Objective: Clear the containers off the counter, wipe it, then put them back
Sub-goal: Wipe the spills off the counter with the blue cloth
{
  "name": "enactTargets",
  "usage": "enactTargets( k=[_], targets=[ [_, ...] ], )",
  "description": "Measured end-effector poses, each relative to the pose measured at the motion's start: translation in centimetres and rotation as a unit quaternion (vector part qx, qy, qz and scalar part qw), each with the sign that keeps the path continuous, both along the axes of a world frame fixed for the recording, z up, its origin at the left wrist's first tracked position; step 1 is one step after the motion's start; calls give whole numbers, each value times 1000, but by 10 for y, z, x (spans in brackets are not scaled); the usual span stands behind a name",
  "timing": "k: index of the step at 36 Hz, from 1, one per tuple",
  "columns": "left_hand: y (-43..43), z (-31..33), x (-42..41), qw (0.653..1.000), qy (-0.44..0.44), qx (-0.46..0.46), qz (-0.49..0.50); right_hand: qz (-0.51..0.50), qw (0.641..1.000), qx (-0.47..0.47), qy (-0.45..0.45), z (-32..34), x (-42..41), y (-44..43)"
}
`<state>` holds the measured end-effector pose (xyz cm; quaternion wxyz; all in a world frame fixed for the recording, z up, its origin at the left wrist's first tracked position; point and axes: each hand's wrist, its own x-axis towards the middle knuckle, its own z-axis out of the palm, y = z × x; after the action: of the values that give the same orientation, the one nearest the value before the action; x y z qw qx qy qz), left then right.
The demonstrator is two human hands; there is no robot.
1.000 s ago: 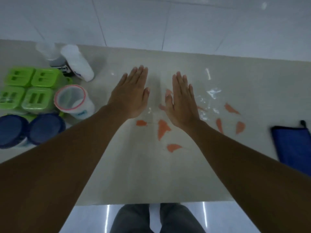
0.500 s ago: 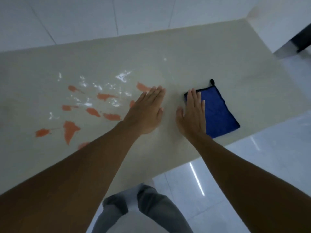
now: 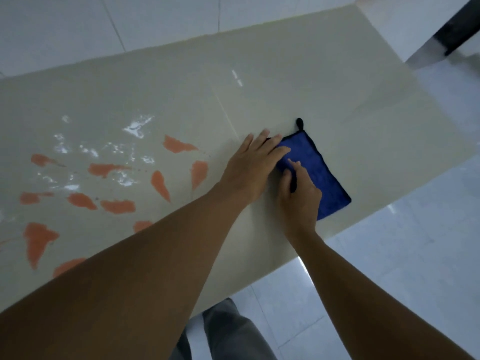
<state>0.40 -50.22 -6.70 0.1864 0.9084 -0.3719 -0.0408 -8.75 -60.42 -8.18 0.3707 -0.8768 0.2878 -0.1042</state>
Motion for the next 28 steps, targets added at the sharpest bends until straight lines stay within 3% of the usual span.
enactTargets(
  k=[4, 9, 14, 16, 22, 28],
  targets=[
    [-5, 6, 21, 1000, 18, 1, 0, 36, 996, -50, -59, 4, 7, -8],
    [15, 1, 36, 999, 32, -41, 12, 148, 967, -180, 99, -6, 35, -23],
    [51, -1, 45, 995, 46, -78, 46, 191, 954, -196, 120, -17, 60, 2],
    [73, 0, 44, 990, 31, -110, 82, 185, 955, -201, 121, -19, 69, 18],
    [162, -5, 39, 967, 23, -90, 236, 187, 943, -235, 143, -22, 93, 74],
    [255, -14, 32, 937, 23, -15, 348, 225, 928, -254, 154, -23, 116, 138]
  ],
)
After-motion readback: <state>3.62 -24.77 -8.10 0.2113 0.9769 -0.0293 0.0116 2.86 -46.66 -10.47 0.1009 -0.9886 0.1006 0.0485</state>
